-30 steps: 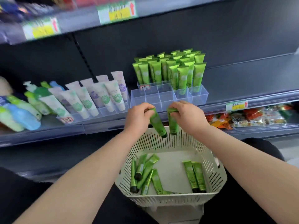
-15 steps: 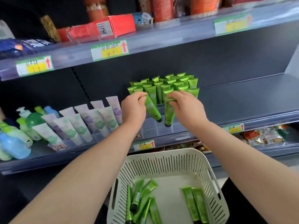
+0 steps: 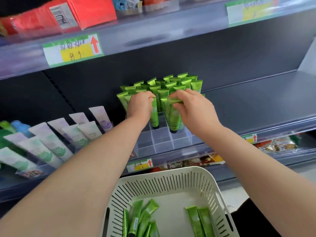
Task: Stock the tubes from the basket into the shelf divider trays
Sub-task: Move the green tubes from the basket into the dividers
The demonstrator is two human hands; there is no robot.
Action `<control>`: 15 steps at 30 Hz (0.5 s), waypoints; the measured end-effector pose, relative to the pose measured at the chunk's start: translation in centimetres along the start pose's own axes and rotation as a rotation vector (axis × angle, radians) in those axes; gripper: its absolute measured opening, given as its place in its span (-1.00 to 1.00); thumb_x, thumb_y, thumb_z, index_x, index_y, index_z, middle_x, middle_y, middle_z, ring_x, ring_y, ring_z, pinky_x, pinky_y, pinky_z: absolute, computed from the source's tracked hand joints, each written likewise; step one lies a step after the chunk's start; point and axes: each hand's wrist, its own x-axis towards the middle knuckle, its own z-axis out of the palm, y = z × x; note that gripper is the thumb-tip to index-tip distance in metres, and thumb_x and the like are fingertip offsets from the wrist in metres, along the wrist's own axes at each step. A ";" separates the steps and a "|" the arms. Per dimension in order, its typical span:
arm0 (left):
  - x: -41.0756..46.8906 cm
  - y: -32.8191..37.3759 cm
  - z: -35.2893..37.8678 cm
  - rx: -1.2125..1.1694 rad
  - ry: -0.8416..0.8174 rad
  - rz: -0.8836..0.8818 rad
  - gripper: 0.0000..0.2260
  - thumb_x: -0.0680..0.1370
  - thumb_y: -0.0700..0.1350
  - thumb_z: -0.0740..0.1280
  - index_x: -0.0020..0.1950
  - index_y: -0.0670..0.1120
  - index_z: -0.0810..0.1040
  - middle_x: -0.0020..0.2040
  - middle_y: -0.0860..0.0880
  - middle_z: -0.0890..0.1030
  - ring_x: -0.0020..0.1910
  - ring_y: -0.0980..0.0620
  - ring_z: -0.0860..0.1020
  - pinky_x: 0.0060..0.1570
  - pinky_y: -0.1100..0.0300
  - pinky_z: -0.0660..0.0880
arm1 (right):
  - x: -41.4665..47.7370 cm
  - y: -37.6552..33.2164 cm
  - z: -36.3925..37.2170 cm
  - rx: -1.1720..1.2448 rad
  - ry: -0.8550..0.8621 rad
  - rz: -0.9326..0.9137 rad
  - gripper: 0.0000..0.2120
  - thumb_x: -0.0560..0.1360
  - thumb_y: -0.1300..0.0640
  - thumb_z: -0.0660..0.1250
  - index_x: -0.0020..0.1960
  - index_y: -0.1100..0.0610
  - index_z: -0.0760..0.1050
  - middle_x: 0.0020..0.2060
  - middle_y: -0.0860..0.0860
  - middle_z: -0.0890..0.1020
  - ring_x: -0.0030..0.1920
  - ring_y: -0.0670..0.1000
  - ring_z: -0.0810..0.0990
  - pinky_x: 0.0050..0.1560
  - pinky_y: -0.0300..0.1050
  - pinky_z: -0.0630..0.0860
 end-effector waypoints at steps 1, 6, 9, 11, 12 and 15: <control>0.0 -0.2 0.4 0.012 -0.033 0.011 -0.75 0.61 -0.22 0.24 0.17 0.00 0.64 0.10 -0.04 0.65 0.06 -0.07 0.57 -0.10 0.19 0.45 | 0.0 0.1 0.0 0.001 -0.006 0.000 -0.74 0.59 0.13 0.21 0.25 -0.02 0.50 0.01 -0.04 0.58 0.04 0.04 0.51 -0.22 -0.12 0.37; -1.4 -0.3 0.1 -0.020 -0.037 -0.007 -0.64 0.63 -0.22 0.23 0.42 0.00 0.43 0.33 -0.07 0.52 0.27 -0.08 0.48 0.14 0.08 0.46 | 0.4 -0.1 0.3 0.015 -0.009 0.002 -0.75 0.59 0.14 0.22 0.23 -0.01 0.51 0.01 -0.03 0.58 0.05 0.06 0.52 -0.18 -0.07 0.47; -2.6 -0.9 -1.1 0.002 0.026 0.076 -0.59 0.61 -0.25 0.25 0.45 -0.02 0.37 0.36 -0.07 0.48 0.29 -0.07 0.46 0.12 0.08 0.43 | 1.3 -0.7 0.9 0.024 -0.001 -0.005 -0.75 0.58 0.14 0.22 0.23 0.01 0.52 0.03 -0.01 0.59 0.05 0.08 0.52 -0.21 -0.10 0.42; -3.4 -1.4 -1.8 0.035 0.035 0.125 -0.64 0.61 -0.23 0.27 0.40 -0.04 0.42 0.34 -0.06 0.49 0.28 -0.08 0.46 0.12 0.06 0.44 | 2.0 -1.4 1.5 0.017 -0.013 -0.012 -0.74 0.58 0.14 0.21 0.25 0.01 0.50 0.04 0.00 0.58 0.06 0.10 0.52 -0.20 -0.08 0.43; -3.8 -1.7 -2.1 0.051 0.028 0.149 -0.67 0.60 -0.23 0.27 0.37 -0.06 0.46 0.34 -0.05 0.49 0.28 -0.07 0.46 0.14 0.06 0.44 | 2.3 -1.7 1.8 0.005 -0.022 -0.022 -0.73 0.58 0.14 0.21 0.25 0.01 0.49 0.05 0.01 0.58 0.07 0.11 0.52 -0.19 -0.07 0.44; -5.2 -3.0 -2.5 0.107 -0.008 0.238 -0.72 0.58 -0.24 0.28 0.28 -0.08 0.53 0.33 -0.02 0.51 0.30 -0.05 0.43 0.20 0.06 0.43 | 3.2 -2.5 2.7 -0.034 -0.033 -0.046 -0.72 0.58 0.15 0.20 0.28 0.04 0.48 0.07 0.03 0.57 0.09 0.12 0.52 -0.17 -0.05 0.44</control>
